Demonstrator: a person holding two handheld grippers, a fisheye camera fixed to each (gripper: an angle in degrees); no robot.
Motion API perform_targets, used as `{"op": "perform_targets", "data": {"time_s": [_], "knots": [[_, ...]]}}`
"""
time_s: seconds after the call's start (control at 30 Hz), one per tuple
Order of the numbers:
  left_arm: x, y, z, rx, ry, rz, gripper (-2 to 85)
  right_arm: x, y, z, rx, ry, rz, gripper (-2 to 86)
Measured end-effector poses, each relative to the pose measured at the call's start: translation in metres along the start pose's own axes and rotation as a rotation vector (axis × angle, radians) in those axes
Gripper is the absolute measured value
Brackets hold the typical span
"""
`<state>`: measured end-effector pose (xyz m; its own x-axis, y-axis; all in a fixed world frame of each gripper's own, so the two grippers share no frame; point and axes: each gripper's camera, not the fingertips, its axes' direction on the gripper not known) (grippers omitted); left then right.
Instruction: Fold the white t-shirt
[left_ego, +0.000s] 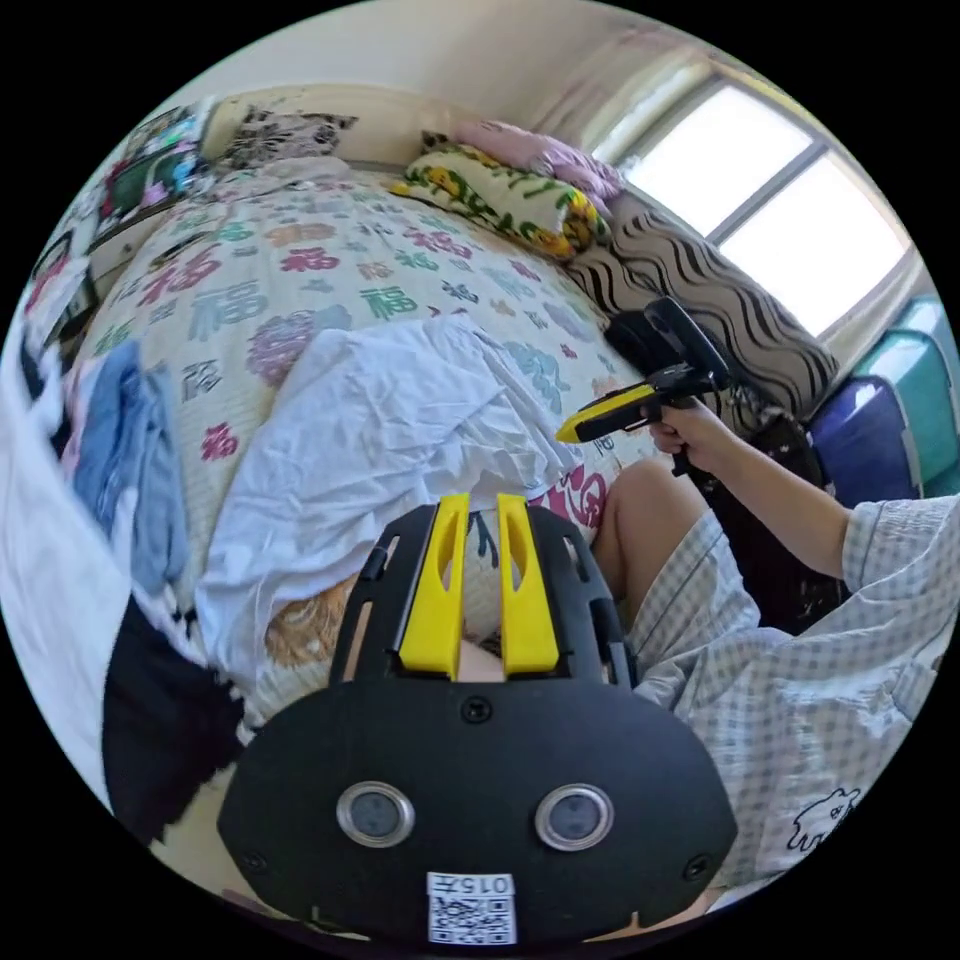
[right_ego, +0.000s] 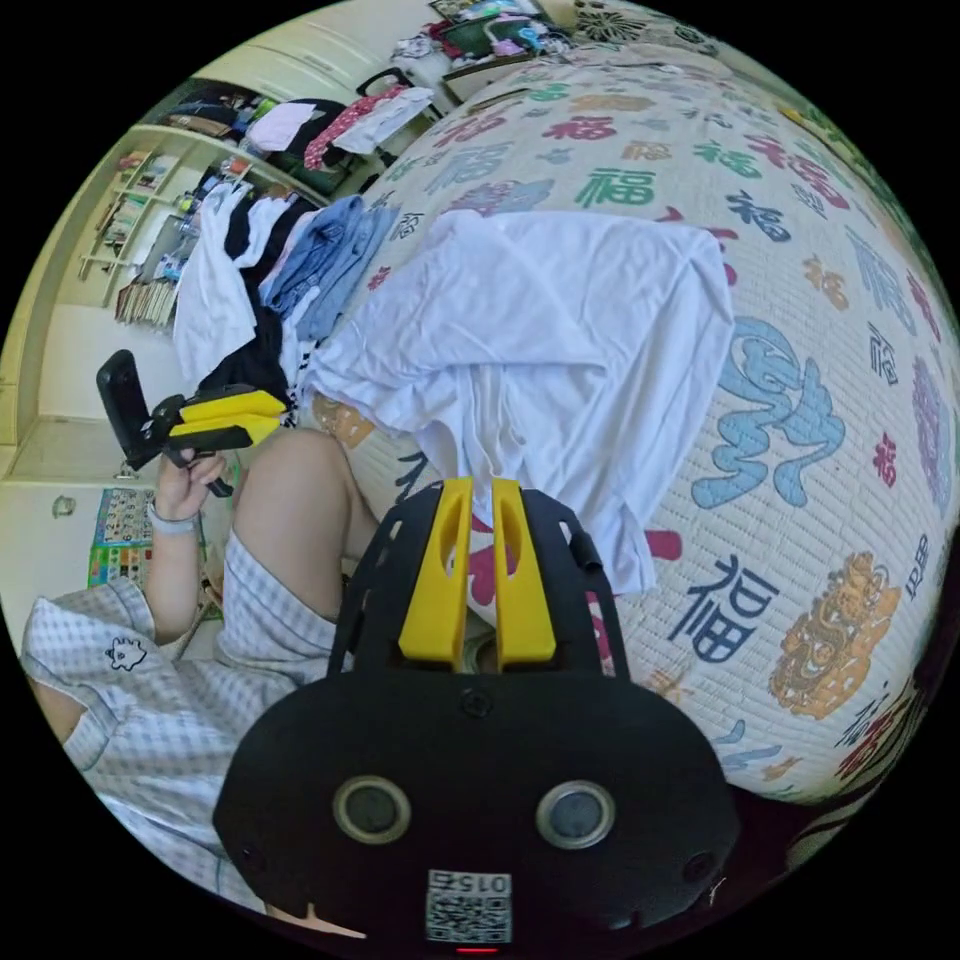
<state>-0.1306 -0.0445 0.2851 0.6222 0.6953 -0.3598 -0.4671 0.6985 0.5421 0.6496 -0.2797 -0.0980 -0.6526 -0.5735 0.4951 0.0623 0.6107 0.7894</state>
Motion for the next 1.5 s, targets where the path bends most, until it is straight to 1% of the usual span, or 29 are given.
{"op": "perform_targets", "data": {"time_s": [0.07,0.17,0.23,0.3,0.33,0.4,0.43,0.5,0.57,0.63,0.7,0.73,0.77,0.8,0.83,0.87,0.9,0.93,0.97,1.0,1.03,1.1,1.17,1.2,1.23,1.27,1.33,1.4,1.5], "knots": [[0.015,-0.038,0.033,-0.081,-0.067,0.112,5.9,0.013,0.005,0.014,-0.007,-0.016,0.015,5.0],[0.025,-0.072,0.074,-0.183,-0.179,0.207,6.0,0.01,-0.005,0.04,-0.045,-0.037,-0.022,5.9],[0.023,-0.085,0.093,-0.238,-0.177,0.229,5.8,0.004,-0.013,0.058,-0.081,-0.017,-0.049,5.1],[0.019,-0.094,0.106,-0.278,-0.179,0.238,5.4,0.002,-0.019,0.074,-0.134,0.064,-0.037,2.7],[0.015,-0.099,0.111,-0.292,-0.2,0.244,4.5,0.0,-0.018,0.079,-0.141,0.098,-0.047,0.6],[0.005,-0.104,0.113,-0.291,-0.268,0.25,2.3,-0.004,-0.01,0.073,-0.109,0.103,-0.091,-0.3],[-0.004,-0.106,0.112,-0.284,-0.341,0.251,0.7,-0.004,0.0,0.064,-0.075,0.098,-0.103,-0.6],[-0.023,-0.111,0.105,-0.267,-0.434,0.212,-0.2,0.002,0.019,0.045,-0.011,0.066,-0.095,-0.8],[-0.052,-0.117,0.09,-0.231,-0.573,0.099,-0.5,0.013,0.044,0.02,0.073,0.002,-0.069,-0.9],[-0.072,-0.121,0.076,-0.192,-0.624,-0.003,-0.5,0.018,0.059,0.008,0.108,-0.001,-0.057,-0.8],[-0.082,-0.124,0.059,-0.143,-0.54,-0.06,-0.1,0.02,0.069,0.0,0.133,-0.013,-0.065,-0.7],[-0.077,-0.124,0.047,-0.059,-0.364,-0.024,0.4,0.018,0.074,-0.003,0.142,-0.015,-0.077,-0.7],[-0.065,-0.124,0.041,0.0,-0.106,0.077,2.2,0.015,0.077,-0.005,0.143,-0.001,-0.09,-0.6],[-0.057,-0.124,0.043,-0.005,-0.015,0.13,3.1,0.013,0.079,-0.005,0.141,0.008,-0.098,-0.6],[-0.04,-0.127,0.056,-0.102,-0.007,0.206,7.6,0.009,0.082,-0.005,0.138,0.027,-0.115,-0.6],[-0.025,-0.129,0.076,-0.219,-0.134,0.258,9.9,0.005,0.085,-0.006,0.134,0.047,-0.13,-0.5],[-0.019,-0.13,0.086,-0.266,-0.199,0.28,9.9,0.003,0.086,-0.006,0.13,0.058,-0.139,-0.6],[-0.013,-0.132,0.103,-0.326,-0.307,0.314,8.7,-0.001,0.089,-0.007,0.127,0.084,-0.153,-0.6],[-0.012,-0.136,0.114,-0.327,-0.374,0.338,6.3,-0.004,0.093,-0.009,0.123,0.109,-0.165,-0.6],[-0.014,-0.139,0.116,-0.317,-0.386,0.351,5.5,-0.004,0.095,-0.01,0.121,0.119,-0.168,-0.7],[-0.021,-0.148,0.118,-0.308,-0.383,0.343,3.8,-0.004,0.099,-0.012,0.12,0.134,-0.17,-0.8],[-0.041,-0.166,0.108,-0.243,-0.371,0.221,2.8,-0.001,0.104,-0.014,0.094,0.13,-0.167,-0.8],[-0.073,-0.182,0.087,-0.141,-0.349,0.044,2.1,0.008,0.115,-0.019,0.093,0.153,-0.138,-0.8],[-0.08,-0.185,0.083,-0.124,-0.321,0.018,2.0,0.011,0.117,-0.02,0.098,0.15,-0.126,-0.7],[-0.089,-0.188,0.079,-0.117,-0.229,0.019,2.0,0.018,0.12,-0.025,0.123,0.133,-0.089,-0.5],[-0.095,-0.19,0.08,-0.154,-0.122,0.058,2.0,0.022,0.12,-0.03,0.161,0.116,-0.077,-0.2],[-0.103,-0.189,0.08,-0.178,-0.085,0.076,1.9,0.021,0.115,-0.035,0.217,0.08,-0.103,0.8],[-0.111,-0.186,0.074,-0.154,-0.07,0.077,1.6,0.018,0.103,-0.032,0.252,0.016,-0.124,3.2],[-0.127,-0.186,0.063,-0.104,0.014,0.047,1.3,0.013,0.069,0.0,0.176,-0.021,-0.113,5.9]]}}
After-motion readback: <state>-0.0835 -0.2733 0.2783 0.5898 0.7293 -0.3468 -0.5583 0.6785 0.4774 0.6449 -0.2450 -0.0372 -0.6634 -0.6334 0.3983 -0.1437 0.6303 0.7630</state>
